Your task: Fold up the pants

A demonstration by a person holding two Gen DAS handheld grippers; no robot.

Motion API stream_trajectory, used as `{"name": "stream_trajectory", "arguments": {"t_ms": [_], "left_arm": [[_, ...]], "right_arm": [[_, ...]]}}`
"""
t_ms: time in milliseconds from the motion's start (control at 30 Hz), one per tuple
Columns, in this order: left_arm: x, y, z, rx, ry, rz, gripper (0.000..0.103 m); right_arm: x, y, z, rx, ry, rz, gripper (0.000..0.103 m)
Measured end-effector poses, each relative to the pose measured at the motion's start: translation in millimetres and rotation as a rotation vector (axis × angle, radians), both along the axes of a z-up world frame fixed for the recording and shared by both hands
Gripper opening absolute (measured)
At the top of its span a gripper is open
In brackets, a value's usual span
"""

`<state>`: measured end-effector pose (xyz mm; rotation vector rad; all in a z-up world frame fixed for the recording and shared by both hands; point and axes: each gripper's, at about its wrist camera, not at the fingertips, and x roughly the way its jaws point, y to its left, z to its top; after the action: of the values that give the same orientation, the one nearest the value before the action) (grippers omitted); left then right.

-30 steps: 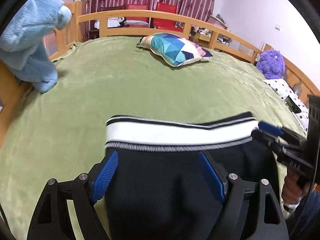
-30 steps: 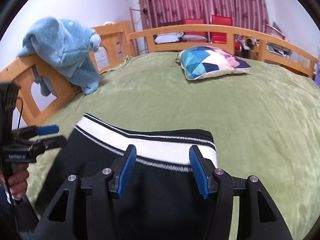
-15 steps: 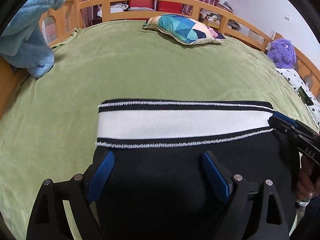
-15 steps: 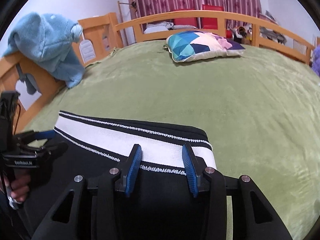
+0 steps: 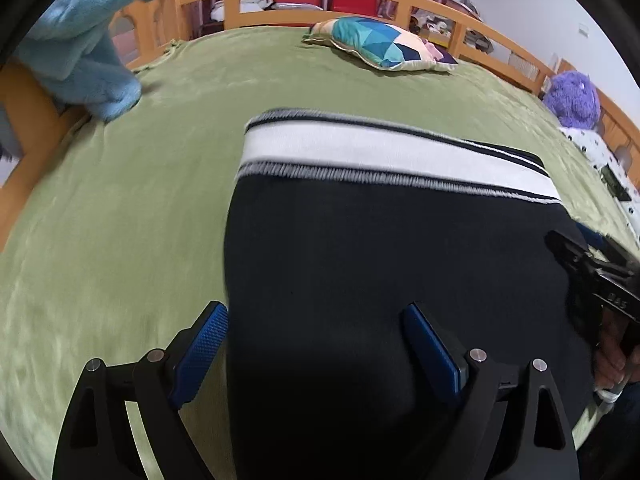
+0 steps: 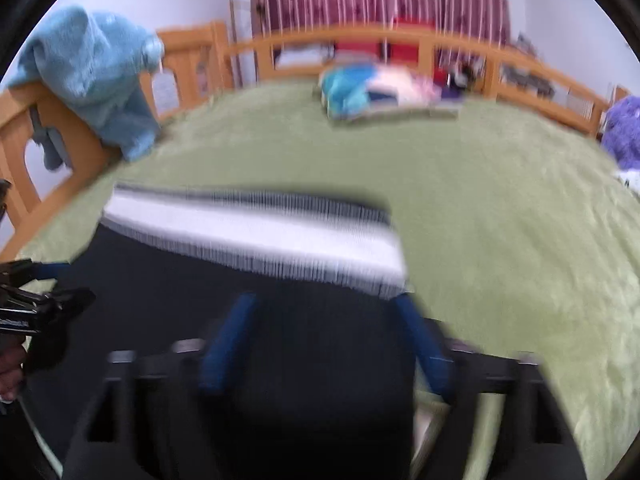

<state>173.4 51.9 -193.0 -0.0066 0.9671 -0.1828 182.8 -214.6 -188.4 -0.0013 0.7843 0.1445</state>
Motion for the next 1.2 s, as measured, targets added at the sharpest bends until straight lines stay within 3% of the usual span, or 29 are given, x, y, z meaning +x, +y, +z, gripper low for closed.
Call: {"name": "stream_trajectory", "arguments": {"t_ms": [267,433,533,700,800,900,967,1033,1100,1200], "left_arm": [[-52.7,16.3,-3.9,-0.031,-0.015,0.040,0.090],[-76.4,13.0,7.7,-0.036,-0.001,0.029,0.090],[-89.3,7.1,31.6,-0.047,-0.019,0.016,0.090],[-123.1,-8.3,99.1,-0.036,-0.138,0.017,0.090],[-144.9,-21.3,134.7,-0.028,-0.188,0.003,0.090],[-168.7,-33.6,162.3,0.008,-0.251,0.011,0.095],[-182.2,-39.5,173.6,0.029,-0.280,0.012,0.096],[-192.5,-41.8,180.7,0.021,-0.287,0.011,0.098],[-201.0,-42.7,185.8,0.011,-0.292,0.013,0.098],[-211.2,-41.3,191.7,0.021,-0.305,0.031,0.099]], "right_arm": [[-38.3,-20.9,-0.8,0.147,0.082,-0.104,0.078],[-77.0,-22.1,19.4,0.113,0.066,-0.138,0.062],[-108.8,-19.6,48.3,0.103,0.008,-0.147,0.062],[-166.2,-17.2,117.4,0.141,-0.142,-0.200,0.062],[-186.0,-13.3,145.8,0.158,-0.156,-0.216,0.063],[-201.0,-4.3,166.3,0.089,-0.135,-0.239,0.063],[-212.4,-0.5,174.4,0.060,-0.146,-0.236,0.066],[-225.9,2.5,180.2,0.053,-0.148,-0.235,0.084],[-235.8,4.3,184.2,0.051,-0.162,-0.240,0.092],[-248.5,8.4,188.5,0.020,-0.192,-0.239,0.099]]}}
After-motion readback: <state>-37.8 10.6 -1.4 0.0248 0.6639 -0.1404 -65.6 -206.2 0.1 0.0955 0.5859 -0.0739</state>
